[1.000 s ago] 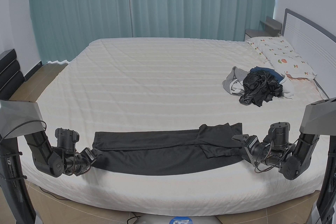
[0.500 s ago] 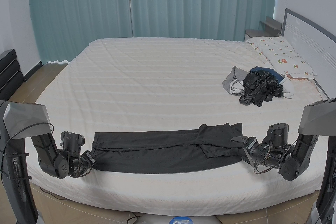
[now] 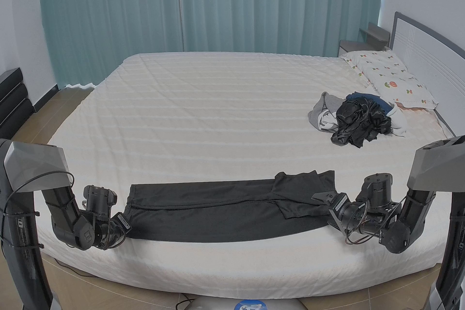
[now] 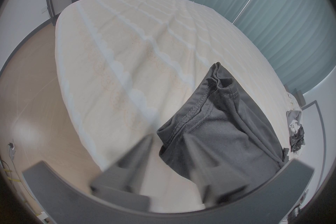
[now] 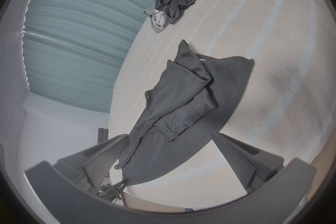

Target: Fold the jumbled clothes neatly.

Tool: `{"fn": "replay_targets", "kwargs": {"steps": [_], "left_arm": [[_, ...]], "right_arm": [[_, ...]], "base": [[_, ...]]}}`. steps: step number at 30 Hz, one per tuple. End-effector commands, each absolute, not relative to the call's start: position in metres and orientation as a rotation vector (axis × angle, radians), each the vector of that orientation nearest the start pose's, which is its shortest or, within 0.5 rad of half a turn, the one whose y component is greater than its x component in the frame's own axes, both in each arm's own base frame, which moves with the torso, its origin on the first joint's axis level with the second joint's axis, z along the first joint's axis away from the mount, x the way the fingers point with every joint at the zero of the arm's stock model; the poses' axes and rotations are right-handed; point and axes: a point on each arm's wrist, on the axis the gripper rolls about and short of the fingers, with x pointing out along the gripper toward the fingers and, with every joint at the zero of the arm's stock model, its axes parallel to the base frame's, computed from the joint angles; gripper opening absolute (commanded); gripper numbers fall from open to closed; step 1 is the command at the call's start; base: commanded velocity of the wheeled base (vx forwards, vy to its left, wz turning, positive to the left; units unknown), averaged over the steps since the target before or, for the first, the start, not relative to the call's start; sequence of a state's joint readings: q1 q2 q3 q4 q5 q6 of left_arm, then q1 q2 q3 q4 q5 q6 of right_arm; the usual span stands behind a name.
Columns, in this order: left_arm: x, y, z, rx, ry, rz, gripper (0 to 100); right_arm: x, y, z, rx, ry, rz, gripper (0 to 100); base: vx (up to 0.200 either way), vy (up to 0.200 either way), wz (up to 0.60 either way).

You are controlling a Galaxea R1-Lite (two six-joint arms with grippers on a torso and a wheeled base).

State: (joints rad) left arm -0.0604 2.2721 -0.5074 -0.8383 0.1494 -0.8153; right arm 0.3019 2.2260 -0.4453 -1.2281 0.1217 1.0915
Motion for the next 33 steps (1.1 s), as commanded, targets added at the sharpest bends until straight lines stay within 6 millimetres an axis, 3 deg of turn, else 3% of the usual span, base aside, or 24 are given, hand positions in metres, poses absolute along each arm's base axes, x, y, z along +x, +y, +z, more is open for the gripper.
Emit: {"fn": "replay_targets", "kwargs": {"steps": [1, 5, 11, 20, 33], "left_arm": [[0.296, -0.015, -0.032, -0.696, 0.81, 0.437, 100], [0.298, -0.01, -0.017, -0.823, 0.781, 0.399, 100], [0.299, 0.007, 0.003, -0.986, 0.738, 0.351, 100], [0.302, 0.01, 0.001, -1.003, 0.737, 0.354, 100], [0.303, 0.01, 0.002, -0.997, 0.733, 0.352, 100]], "right_arm": [[0.296, 0.111, -0.01, 0.969, 0.725, 0.071, 100], [0.302, 0.127, -0.023, 0.935, 0.706, 0.039, 100], [0.299, 0.131, -0.022, 0.932, 0.703, 0.039, 100], [0.3, 0.137, -0.025, 0.927, 0.713, 0.05, 100], [0.315, 0.142, -0.031, 0.918, 0.707, 0.022, 100]], "base": [[0.0, 0.0, 0.0], [0.0, 0.0, 0.0], [0.0, 0.0, 0.0], [0.0, 0.0, 0.0], [0.0, 0.0, 0.0]]}}
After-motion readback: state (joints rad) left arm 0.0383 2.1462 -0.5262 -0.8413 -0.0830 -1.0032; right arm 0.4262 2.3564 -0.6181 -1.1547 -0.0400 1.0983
